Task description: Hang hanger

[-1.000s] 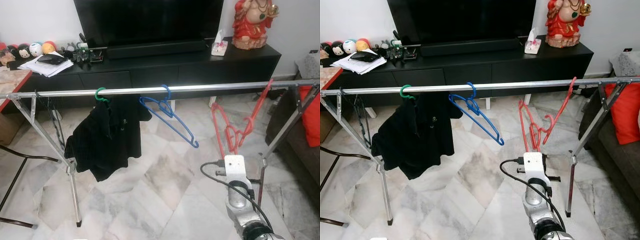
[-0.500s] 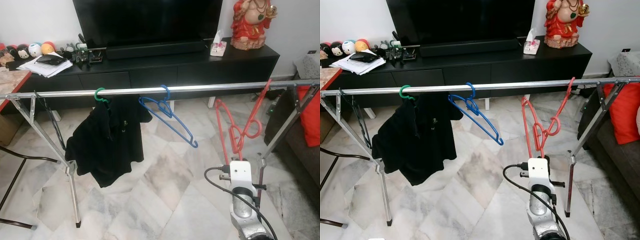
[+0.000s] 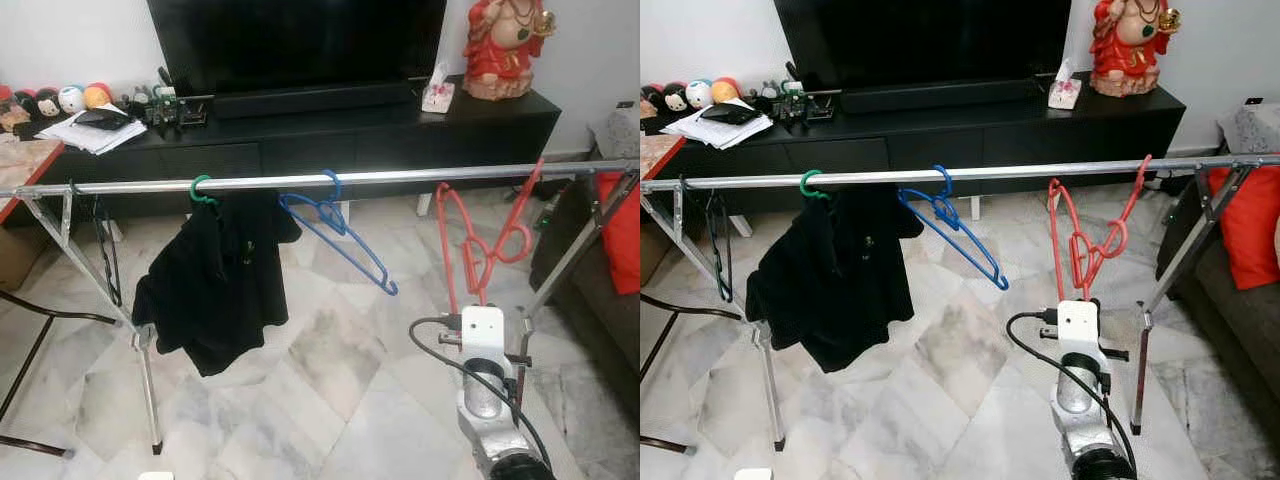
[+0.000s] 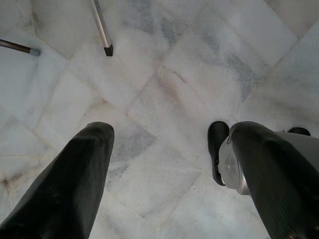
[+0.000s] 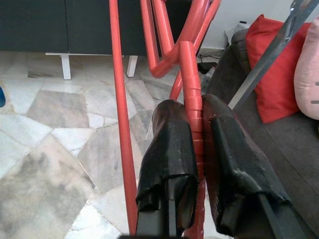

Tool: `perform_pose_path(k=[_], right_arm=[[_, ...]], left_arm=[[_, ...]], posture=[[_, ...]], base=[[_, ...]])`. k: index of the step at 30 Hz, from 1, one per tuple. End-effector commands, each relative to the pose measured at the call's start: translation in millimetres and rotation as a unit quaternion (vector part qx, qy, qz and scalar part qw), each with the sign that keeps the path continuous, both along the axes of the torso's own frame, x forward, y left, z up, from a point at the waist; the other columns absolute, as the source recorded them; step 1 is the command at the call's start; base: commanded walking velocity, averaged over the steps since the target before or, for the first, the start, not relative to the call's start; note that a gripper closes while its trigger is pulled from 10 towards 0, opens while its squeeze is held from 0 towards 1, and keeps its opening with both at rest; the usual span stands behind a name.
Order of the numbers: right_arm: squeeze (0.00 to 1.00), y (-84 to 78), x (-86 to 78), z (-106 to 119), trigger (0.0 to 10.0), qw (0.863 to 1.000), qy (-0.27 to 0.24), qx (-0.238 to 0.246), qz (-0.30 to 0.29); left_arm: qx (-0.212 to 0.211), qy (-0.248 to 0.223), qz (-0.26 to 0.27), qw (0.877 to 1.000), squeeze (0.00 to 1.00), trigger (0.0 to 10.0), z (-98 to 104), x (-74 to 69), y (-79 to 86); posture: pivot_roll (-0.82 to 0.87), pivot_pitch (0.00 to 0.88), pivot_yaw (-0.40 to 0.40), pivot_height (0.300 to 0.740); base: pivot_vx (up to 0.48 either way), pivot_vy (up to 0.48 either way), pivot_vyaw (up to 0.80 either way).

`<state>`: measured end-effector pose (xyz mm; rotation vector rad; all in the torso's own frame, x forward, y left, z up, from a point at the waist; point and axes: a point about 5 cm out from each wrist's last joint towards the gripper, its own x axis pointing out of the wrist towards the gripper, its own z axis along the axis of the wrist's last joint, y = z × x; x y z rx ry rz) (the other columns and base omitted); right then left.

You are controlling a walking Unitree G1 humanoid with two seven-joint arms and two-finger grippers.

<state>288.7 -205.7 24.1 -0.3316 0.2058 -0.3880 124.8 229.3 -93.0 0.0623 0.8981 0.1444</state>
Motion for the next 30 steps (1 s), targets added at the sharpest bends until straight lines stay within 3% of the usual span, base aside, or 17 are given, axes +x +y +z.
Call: perform_pose_path(k=[1, 4, 5, 17, 30], right_arm=[[0.00, 2.4, 0.5, -1, 10.0, 1.000, 0.008, 0.005, -0.002], [0.00, -1.0, -6.5, -19, 10.0, 0.996, 0.091, -0.012, -0.018], [0.00, -1.6, -7.1, -19, 10.0, 0.996, 0.092, -0.008, -0.021], [0.00, 1.5, 5.2, -2, 10.0, 0.999, 0.039, -0.015, -0.006], [0.00, 4.0, 6.0, -1, 10.0, 0.999, 0.036, -0.010, -0.002]], left_arm=[[-0.002, 0.003, 0.010, 1.000, 0.00, 10.0, 0, -1.8, 2.1], [-0.002, 0.002, 0.009, 1.000, 0.00, 10.0, 0, -1.6, 2.7], [-0.002, 0.002, 0.009, 1.000, 0.00, 10.0, 0, -1.6, 2.7], [-0.006, -0.002, 0.009, 1.000, 0.00, 10.0, 0, -0.9, 1.7], [-0.010, -0.001, 0.009, 1.000, 0.00, 10.0, 0, -1.8, 1.7]], posture=[[-0.09, 0.000, 0.039, 0.740], [-0.09, 0.000, 0.040, 0.740], [-0.09, 0.000, 0.040, 0.740], [-0.09, 0.000, 0.039, 0.740], [-0.09, 0.000, 0.038, 0.740]], base=[[0.000, 0.000, 0.00], [0.000, 0.000, 0.00], [0.000, 0.000, 0.00], [0.000, 0.000, 0.00], [0.000, 0.149, 0.00]])
